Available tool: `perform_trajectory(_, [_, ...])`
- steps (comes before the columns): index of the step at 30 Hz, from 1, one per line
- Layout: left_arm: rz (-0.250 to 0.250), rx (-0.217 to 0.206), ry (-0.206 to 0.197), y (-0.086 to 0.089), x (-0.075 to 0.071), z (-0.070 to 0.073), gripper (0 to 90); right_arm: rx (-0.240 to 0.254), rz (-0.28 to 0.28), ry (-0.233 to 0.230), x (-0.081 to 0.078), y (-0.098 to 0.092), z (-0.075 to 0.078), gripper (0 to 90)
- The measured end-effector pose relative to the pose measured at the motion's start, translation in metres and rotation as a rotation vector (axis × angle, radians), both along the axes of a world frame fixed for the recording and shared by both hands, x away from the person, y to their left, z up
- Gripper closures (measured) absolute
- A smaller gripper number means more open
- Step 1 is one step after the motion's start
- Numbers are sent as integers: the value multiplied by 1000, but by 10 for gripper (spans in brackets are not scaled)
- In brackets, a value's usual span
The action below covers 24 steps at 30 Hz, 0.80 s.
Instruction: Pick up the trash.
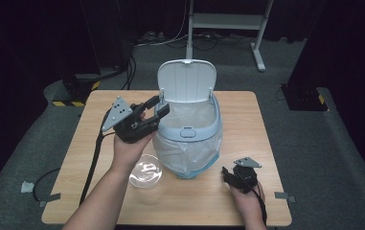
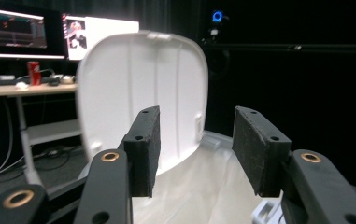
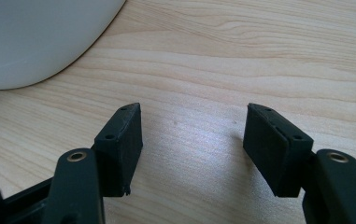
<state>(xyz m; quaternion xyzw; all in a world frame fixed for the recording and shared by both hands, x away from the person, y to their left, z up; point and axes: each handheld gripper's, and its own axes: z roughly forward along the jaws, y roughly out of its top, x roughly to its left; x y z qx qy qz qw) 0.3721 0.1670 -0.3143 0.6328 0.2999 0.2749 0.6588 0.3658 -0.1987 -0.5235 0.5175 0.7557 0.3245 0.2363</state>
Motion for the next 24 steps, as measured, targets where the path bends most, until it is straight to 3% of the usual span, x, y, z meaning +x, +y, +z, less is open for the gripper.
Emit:
perform_trajectory(12, [86, 86, 38, 43, -26, -41, 497, 0, -9, 4, 0, 1, 0, 375])
perform_trajectory(24, [139, 121, 151, 74, -49, -105, 476, -5, -14, 0, 0, 2, 0, 373])
